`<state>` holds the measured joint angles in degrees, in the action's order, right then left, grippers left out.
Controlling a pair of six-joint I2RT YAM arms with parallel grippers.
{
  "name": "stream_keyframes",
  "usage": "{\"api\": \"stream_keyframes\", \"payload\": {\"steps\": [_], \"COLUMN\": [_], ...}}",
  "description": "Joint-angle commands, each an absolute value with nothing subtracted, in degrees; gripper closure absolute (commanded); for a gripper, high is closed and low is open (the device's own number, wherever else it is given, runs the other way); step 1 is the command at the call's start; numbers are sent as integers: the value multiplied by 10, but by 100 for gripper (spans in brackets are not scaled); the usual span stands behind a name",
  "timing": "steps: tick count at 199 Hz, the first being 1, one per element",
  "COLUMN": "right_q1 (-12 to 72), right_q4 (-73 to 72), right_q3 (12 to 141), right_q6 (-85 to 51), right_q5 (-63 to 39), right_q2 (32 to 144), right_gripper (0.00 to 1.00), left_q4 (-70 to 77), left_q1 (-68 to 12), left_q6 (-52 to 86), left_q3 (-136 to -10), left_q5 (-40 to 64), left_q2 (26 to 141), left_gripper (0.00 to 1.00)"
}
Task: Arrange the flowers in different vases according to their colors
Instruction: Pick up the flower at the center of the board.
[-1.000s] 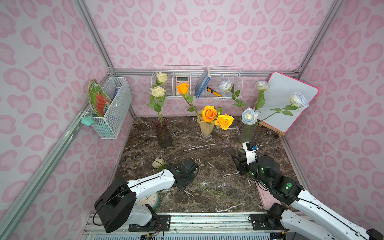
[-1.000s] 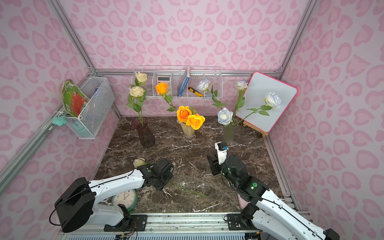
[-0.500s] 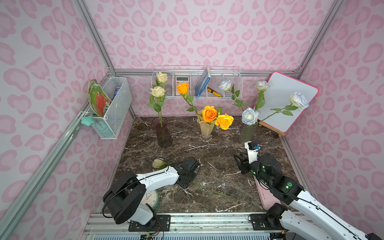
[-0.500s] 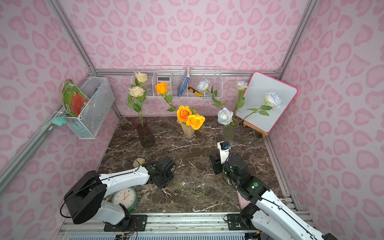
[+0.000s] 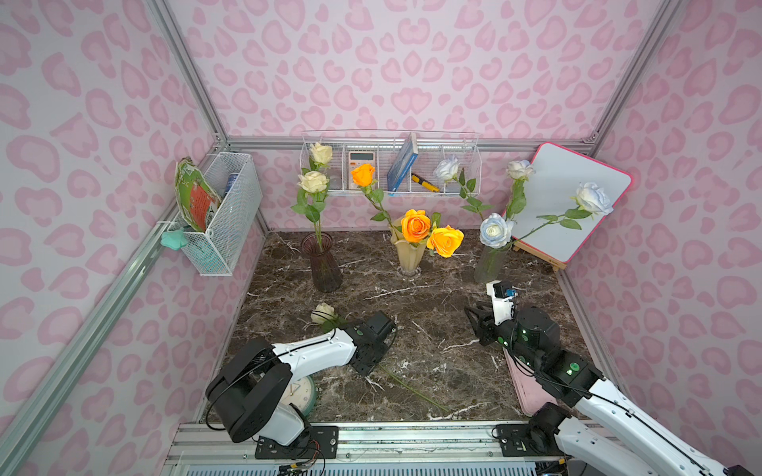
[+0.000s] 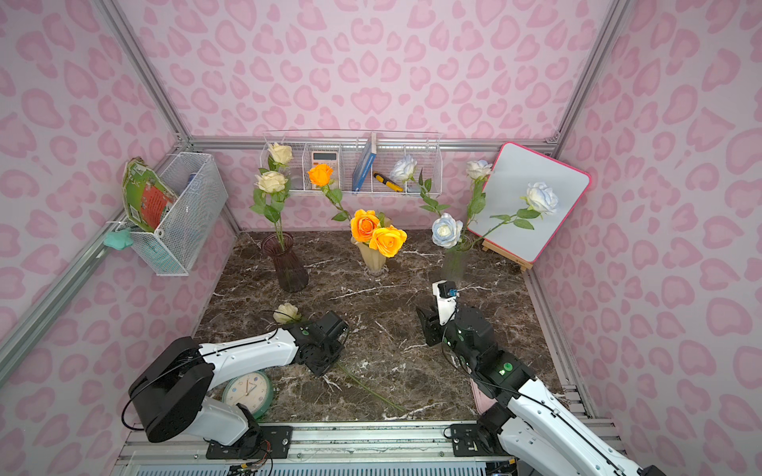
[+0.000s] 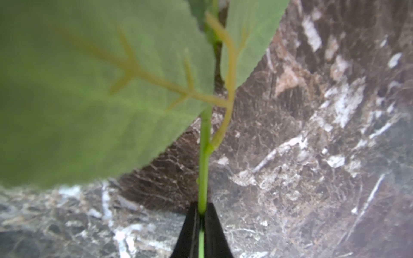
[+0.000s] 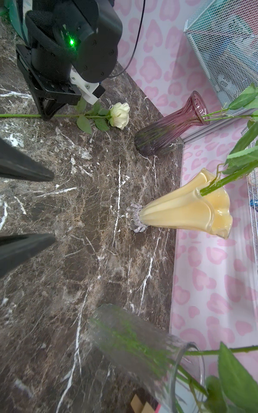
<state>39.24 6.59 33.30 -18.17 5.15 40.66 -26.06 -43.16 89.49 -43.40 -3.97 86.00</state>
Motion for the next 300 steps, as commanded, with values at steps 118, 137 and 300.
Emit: {"api": "stream_keyframes", "payload": {"steps": [118, 137, 300], "right_q1": [352, 351, 351], "right_q4": [36, 33, -9], "right_q3": [338, 340, 362], "right_q6": [-175, -173, -170], "right_q5": [16, 16, -4], "right_q2": [430, 436, 530], "right_gripper": [59, 59, 60], "left_q4": [-557, -652, -149], "left_q1": [-613, -683, -559], "left_q6": [856, 835, -29], "left_q3": [-604, -694, -783], "left_q5": [-298, -403, -625], "left_q2": [674, 679, 571], "left_gripper": [100, 100, 100]}}
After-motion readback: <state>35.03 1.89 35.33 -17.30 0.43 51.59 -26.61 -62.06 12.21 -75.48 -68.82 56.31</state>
